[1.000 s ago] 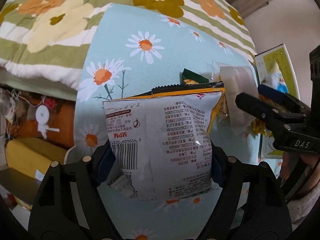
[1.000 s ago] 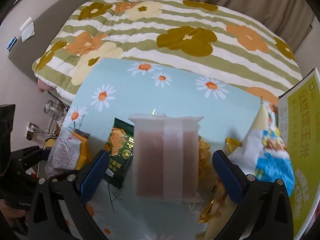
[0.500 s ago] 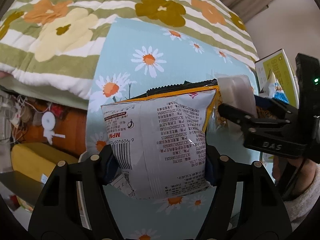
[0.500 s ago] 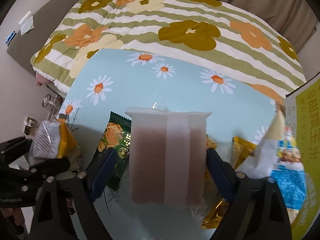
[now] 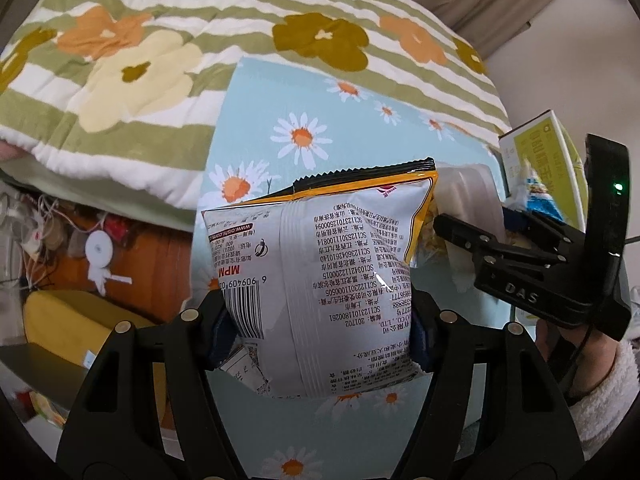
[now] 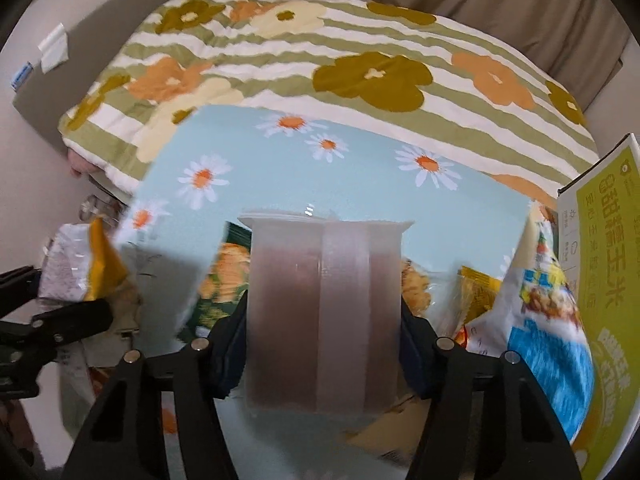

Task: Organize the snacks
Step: 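Grasp the white-orange chip bag with the left tool while the right tool grasps the pink cup pack, then carry both items into the cardboard box and open both tools to release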

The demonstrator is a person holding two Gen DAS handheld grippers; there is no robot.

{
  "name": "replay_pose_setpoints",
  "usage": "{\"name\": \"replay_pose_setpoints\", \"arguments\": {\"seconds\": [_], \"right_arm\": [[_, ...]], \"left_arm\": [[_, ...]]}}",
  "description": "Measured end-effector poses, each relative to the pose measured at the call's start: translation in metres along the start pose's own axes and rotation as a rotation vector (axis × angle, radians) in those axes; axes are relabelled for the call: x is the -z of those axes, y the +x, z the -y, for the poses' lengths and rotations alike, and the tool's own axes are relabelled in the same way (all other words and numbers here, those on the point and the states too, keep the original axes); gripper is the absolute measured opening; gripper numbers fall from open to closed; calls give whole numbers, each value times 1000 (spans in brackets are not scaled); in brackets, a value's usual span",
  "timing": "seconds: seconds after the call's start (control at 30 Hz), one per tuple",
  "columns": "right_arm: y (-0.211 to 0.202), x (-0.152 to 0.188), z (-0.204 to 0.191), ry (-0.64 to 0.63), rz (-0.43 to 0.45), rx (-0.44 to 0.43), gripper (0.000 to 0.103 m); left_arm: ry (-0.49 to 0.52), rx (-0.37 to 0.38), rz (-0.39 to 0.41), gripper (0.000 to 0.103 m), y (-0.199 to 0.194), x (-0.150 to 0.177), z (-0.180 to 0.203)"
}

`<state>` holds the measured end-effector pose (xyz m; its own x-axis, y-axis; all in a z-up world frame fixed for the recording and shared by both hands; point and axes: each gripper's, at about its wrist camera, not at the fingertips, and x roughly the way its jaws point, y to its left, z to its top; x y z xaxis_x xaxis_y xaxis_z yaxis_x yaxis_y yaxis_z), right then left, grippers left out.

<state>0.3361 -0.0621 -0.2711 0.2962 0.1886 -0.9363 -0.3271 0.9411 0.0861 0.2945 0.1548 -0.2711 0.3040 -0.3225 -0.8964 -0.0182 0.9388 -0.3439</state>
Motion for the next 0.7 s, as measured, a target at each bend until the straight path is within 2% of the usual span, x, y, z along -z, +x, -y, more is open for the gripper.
{"name": "replay_pose_setpoints", "arguments": {"seconds": [0.23, 0.37, 0.7], "right_arm": [[-46, -3, -15, 51, 89, -75, 58], [-76, -6, -17, 93, 143, -102, 58], [-145, 0, 6, 165, 276, -79, 58]], "left_arm": [[47, 9, 64, 64, -34, -5, 11], [86, 39, 111, 64, -57, -13, 19], [192, 109, 198, 64, -94, -40, 69]]}}
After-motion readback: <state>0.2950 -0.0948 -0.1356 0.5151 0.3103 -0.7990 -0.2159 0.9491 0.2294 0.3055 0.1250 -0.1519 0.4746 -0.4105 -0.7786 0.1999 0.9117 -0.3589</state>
